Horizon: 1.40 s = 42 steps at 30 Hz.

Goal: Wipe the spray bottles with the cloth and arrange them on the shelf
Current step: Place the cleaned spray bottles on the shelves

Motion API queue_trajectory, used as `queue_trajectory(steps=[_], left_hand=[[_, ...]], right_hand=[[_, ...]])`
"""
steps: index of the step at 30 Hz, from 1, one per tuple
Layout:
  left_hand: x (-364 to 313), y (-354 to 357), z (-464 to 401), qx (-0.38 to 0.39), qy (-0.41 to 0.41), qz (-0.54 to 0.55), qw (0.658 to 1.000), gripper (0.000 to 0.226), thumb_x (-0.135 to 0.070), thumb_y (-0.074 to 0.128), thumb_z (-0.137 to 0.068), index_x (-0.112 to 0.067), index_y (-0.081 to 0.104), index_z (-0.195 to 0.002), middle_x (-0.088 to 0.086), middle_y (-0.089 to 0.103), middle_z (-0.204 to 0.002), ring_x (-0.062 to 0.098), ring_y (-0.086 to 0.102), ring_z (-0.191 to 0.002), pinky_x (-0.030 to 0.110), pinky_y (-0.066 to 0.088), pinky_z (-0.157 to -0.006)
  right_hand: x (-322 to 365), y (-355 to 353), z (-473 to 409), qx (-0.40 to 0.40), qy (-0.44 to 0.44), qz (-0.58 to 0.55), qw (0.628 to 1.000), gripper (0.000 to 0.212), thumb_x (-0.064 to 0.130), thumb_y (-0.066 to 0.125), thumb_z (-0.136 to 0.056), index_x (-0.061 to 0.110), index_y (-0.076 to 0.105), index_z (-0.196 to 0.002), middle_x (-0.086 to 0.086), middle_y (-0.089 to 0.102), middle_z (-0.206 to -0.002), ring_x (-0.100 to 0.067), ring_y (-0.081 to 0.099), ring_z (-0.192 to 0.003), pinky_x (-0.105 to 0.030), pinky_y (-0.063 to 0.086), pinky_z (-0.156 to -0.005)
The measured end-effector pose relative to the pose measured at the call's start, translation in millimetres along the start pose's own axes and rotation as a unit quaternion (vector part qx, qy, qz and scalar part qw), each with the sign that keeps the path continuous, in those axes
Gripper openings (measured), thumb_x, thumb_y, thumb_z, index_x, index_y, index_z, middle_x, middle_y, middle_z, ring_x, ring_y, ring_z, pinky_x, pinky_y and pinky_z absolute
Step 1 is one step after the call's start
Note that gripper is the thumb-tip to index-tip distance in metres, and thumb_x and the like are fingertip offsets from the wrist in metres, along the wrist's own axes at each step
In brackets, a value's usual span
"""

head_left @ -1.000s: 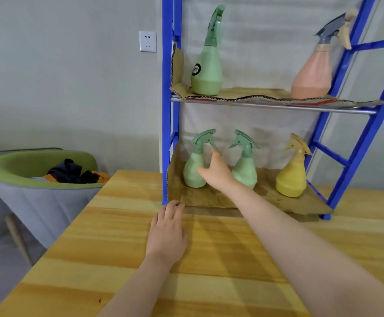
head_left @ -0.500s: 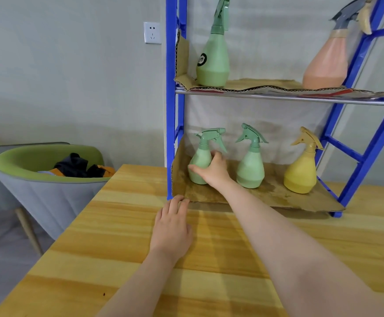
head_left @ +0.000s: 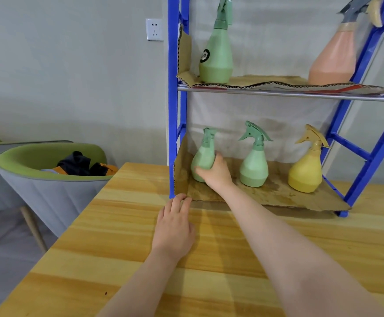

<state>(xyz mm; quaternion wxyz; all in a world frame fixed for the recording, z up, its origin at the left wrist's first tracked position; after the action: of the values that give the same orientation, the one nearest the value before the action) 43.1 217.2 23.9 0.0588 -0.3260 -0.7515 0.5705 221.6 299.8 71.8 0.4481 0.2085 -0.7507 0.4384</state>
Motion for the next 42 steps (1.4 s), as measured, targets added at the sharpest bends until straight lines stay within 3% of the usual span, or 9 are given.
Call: queue_trajectory(steps=[6, 13, 16, 20, 23, 27, 34, 39, 42], left_hand=[[0.0, -0.3, -0.1, -0.002, -0.002, 0.002, 1.0, 0.061, -0.021, 0.043, -0.09, -0.023, 0.027, -0.149, -0.006, 0.024, -0.154, 0.015, 0.024, -0.142, 0.032, 0.026, -0.115], [1.8, 0.0, -0.3, -0.001, -0.002, 0.0, 1.0, 0.062, -0.02, 0.044, -0.089, -0.024, 0.028, -0.149, -0.006, 0.024, -0.154, 0.015, 0.025, -0.141, 0.032, 0.027, -0.114], [1.7, 0.1, -0.8, -0.002, -0.001, 0.005, 1.0, 0.062, -0.02, 0.045, -0.089, -0.023, 0.029, -0.149, -0.005, 0.025, -0.153, 0.016, 0.027, -0.141, 0.032, 0.028, -0.114], [0.3, -0.1, -0.4, -0.004, -0.001, 0.007, 1.0, 0.062, -0.02, 0.046, -0.09, -0.023, 0.028, -0.149, -0.006, 0.025, -0.153, 0.016, 0.027, -0.141, 0.033, 0.028, -0.115], [0.1, 0.0, 0.1, -0.003, -0.001, 0.004, 1.0, 0.062, -0.02, 0.045, -0.09, -0.022, 0.028, -0.149, -0.005, 0.025, -0.153, 0.017, 0.028, -0.141, 0.033, 0.029, -0.114], [1.0, 0.4, 0.6, -0.003, -0.003, 0.002, 1.0, 0.062, -0.019, 0.046, -0.089, -0.022, 0.03, -0.149, -0.004, 0.026, -0.153, 0.017, 0.028, -0.141, 0.034, 0.028, -0.113], [0.6, 0.0, 0.4, -0.004, -0.004, 0.005, 1.0, 0.062, -0.018, 0.048, -0.088, -0.021, 0.031, -0.148, -0.004, 0.028, -0.153, 0.018, 0.029, -0.14, 0.034, 0.029, -0.114], [1.4, 1.4, -0.9, -0.006, -0.007, 0.004, 1.0, 0.061, -0.018, 0.048, -0.088, -0.021, 0.033, -0.147, -0.004, 0.029, -0.152, 0.018, 0.032, -0.138, 0.035, 0.031, -0.111], [1.7, 1.7, -0.4, -0.005, -0.008, 0.001, 1.0, 0.061, -0.019, 0.048, -0.087, -0.021, 0.034, -0.147, -0.003, 0.03, -0.151, 0.019, 0.033, -0.138, 0.036, 0.032, -0.112]], right_hand=[[12.5, 0.2, 6.0, -0.108, 0.018, 0.13, 0.985, 0.094, 0.061, 0.08, -0.067, 0.007, 0.036, -0.131, -0.013, 0.04, -0.131, -0.033, 0.048, -0.117, -0.04, 0.045, -0.091], [4.9, -6.6, 14.7, -0.076, 0.018, 0.144, 0.986, 0.113, 0.069, 0.071, -0.071, 0.007, 0.019, -0.149, -0.014, 0.032, -0.144, -0.033, 0.037, -0.132, -0.042, 0.038, -0.105], [-0.7, -32.6, 27.9, -0.106, -0.05, 0.14, 0.983, 0.094, 0.055, 0.071, -0.08, 0.007, 0.025, -0.148, -0.012, 0.038, -0.141, -0.031, 0.04, -0.13, -0.041, 0.04, -0.105], [-1.8, -84.4, 49.8, -0.275, -0.161, 0.13, 0.939, 0.048, 0.024, 0.071, -0.084, 0.003, 0.05, -0.122, -0.012, 0.056, -0.116, -0.031, 0.053, -0.109, -0.031, 0.038, -0.091], [-13.0, -111.7, 48.7, -0.35, -0.104, 0.115, 0.924, 0.059, 0.028, 0.078, -0.078, 0.001, 0.049, -0.123, -0.017, 0.055, -0.117, -0.037, 0.05, -0.108, -0.04, 0.038, -0.091], [-27.0, -114.0, 28.3, -0.294, 0.02, 0.151, 0.944, 0.095, 0.053, 0.082, -0.07, 0.004, 0.039, -0.138, -0.017, 0.048, -0.131, -0.037, 0.045, -0.122, -0.048, 0.038, -0.1], [-51.7, -125.3, 1.1, -0.12, -0.011, 0.028, 0.992, 0.063, 0.031, 0.075, -0.075, 0.013, 0.049, -0.129, -0.007, 0.055, -0.119, -0.03, 0.056, -0.112, -0.037, 0.047, -0.089], [-57.8, -131.2, -8.2, -0.045, 0.018, 0.149, 0.988, 0.083, 0.057, 0.07, -0.079, 0.029, 0.031, -0.147, -0.012, 0.037, -0.141, -0.036, 0.029, -0.135, -0.05, 0.03, -0.111], [-55.0, -128.3, -9.9, -0.06, 0.03, 0.122, 0.99, 0.097, 0.059, 0.078, -0.07, 0.027, 0.029, -0.147, -0.012, 0.038, -0.14, -0.034, 0.036, -0.131, -0.048, 0.036, -0.109]])
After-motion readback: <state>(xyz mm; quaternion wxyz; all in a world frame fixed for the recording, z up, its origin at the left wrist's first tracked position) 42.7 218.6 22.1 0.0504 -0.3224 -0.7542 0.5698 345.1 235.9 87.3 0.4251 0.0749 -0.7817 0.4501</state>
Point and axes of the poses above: each hand's wrist, its own z-axis away from the middle knuckle, its own y-axis out of the palm, x = y × z, the point moved 6 cm from there along -z, towards the middle knuckle
